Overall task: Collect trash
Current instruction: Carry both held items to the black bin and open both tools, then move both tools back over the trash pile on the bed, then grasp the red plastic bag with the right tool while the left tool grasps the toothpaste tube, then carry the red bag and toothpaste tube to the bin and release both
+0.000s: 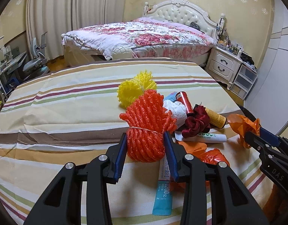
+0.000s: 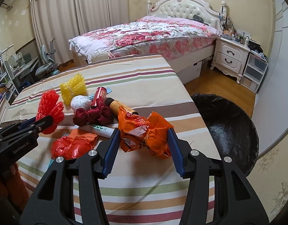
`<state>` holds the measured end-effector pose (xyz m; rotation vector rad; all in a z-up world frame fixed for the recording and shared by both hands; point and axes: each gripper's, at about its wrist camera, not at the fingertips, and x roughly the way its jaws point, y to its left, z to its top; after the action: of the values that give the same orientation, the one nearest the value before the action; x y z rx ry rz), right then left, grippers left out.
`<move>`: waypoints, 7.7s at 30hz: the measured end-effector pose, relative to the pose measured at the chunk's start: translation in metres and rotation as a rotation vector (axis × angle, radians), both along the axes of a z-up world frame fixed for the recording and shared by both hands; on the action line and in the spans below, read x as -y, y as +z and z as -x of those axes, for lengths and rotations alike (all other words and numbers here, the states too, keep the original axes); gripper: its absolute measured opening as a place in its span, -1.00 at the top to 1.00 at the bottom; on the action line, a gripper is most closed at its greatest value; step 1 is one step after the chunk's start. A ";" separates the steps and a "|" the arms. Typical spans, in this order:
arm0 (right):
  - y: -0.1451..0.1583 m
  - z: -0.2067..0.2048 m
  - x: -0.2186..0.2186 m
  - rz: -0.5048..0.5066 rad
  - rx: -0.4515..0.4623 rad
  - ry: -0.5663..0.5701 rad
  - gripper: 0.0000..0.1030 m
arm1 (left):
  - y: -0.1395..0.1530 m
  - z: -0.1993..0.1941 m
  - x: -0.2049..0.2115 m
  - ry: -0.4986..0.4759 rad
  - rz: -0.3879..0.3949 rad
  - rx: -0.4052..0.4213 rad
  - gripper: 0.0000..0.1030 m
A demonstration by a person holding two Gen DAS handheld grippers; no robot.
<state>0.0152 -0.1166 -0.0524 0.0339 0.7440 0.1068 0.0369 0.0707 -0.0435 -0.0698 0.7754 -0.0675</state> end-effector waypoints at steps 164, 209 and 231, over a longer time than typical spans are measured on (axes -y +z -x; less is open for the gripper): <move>-0.013 0.037 -0.059 0.044 -0.042 0.207 -0.09 | -0.012 0.041 -0.046 0.187 -0.104 -0.016 -0.50; 0.008 0.026 0.070 0.010 0.074 -0.113 -0.10 | 0.017 0.013 0.084 -0.133 -0.065 0.113 0.63; -0.006 -0.012 0.165 0.026 0.059 -0.345 -0.10 | 0.010 -0.052 0.221 -0.329 -0.116 0.116 0.62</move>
<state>0.0272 -0.2819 -0.0584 0.1331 0.6705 -0.2298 0.0888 -0.1499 -0.0333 0.1714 0.6672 -0.3355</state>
